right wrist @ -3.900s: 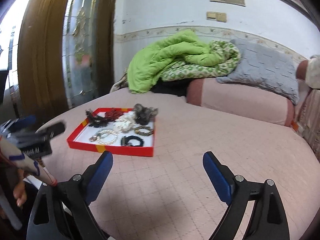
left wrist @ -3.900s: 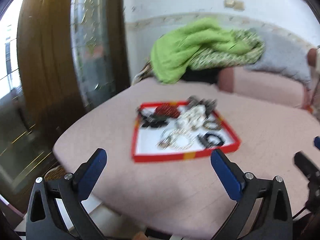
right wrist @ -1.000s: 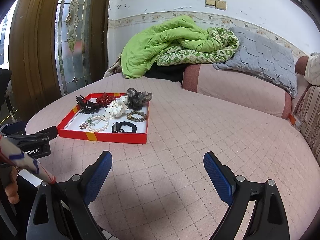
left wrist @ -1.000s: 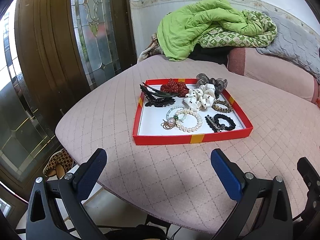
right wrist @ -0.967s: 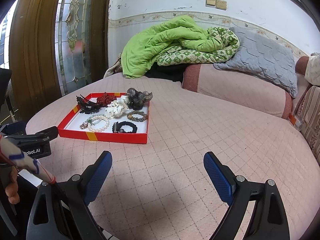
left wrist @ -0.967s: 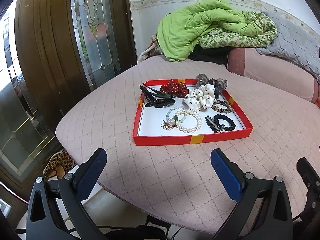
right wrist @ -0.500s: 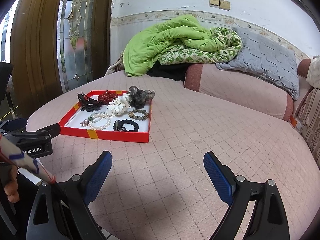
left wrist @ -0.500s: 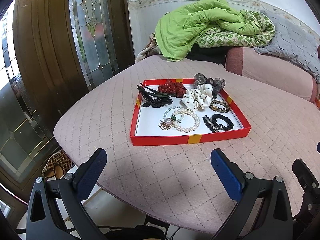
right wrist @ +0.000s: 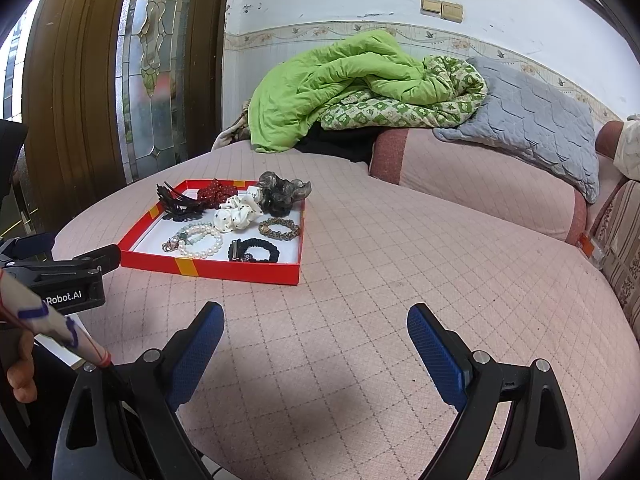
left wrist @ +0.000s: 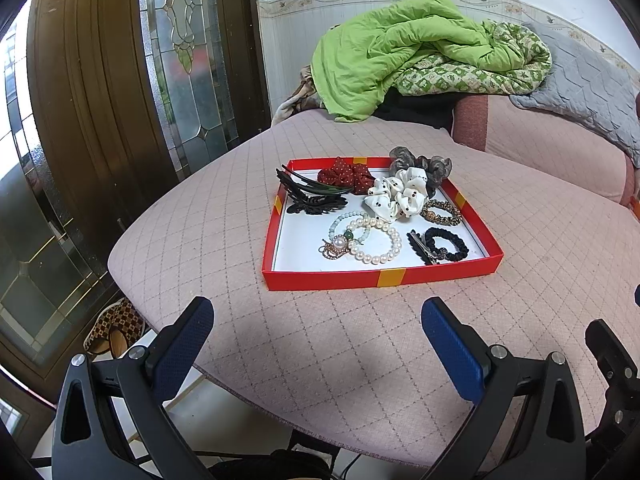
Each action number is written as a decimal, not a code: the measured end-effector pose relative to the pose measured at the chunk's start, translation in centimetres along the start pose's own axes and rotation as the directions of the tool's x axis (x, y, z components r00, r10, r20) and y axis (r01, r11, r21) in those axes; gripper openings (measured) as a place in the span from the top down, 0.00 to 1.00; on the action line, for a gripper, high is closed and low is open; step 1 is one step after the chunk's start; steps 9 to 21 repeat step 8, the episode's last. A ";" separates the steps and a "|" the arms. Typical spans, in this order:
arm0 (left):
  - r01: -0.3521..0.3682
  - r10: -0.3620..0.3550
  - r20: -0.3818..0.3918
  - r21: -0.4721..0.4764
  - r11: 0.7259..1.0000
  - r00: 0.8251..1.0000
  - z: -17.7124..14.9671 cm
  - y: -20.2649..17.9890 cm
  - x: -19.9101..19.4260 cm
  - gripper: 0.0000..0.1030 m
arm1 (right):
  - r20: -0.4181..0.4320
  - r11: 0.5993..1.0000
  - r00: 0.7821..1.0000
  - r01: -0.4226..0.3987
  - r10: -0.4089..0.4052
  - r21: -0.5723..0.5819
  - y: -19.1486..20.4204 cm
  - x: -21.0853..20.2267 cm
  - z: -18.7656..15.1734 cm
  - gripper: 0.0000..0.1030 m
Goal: Organize jewelry
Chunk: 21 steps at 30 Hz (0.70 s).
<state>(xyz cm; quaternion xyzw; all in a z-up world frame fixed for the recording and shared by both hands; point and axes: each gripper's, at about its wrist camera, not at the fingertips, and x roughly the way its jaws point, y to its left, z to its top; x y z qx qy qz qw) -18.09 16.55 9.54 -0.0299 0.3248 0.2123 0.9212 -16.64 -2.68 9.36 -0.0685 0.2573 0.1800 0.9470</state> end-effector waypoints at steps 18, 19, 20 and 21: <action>-0.021 0.021 -0.021 0.015 1.000 1.000 -0.2 -0.2 0.0 0.00 | 0.003 1.000 1.000 0.014 -0.014 -0.001 -0.4 -0.3 -0.1 0.07; -0.021 0.021 -0.021 0.015 1.000 1.000 -0.2 -0.2 0.0 0.00 | 0.003 1.000 1.000 0.014 -0.014 -0.001 -0.4 -0.3 -0.1 0.07; -0.021 0.021 -0.021 0.015 1.000 1.000 -0.2 -0.2 0.0 0.00 | 0.003 1.000 1.000 0.014 -0.014 -0.001 -0.4 -0.3 -0.1 0.07; -0.021 0.021 -0.021 0.015 1.000 1.000 -0.2 -0.2 0.0 0.00 | 0.003 1.000 1.000 0.014 -0.014 -0.001 -0.4 -0.3 -0.1 0.07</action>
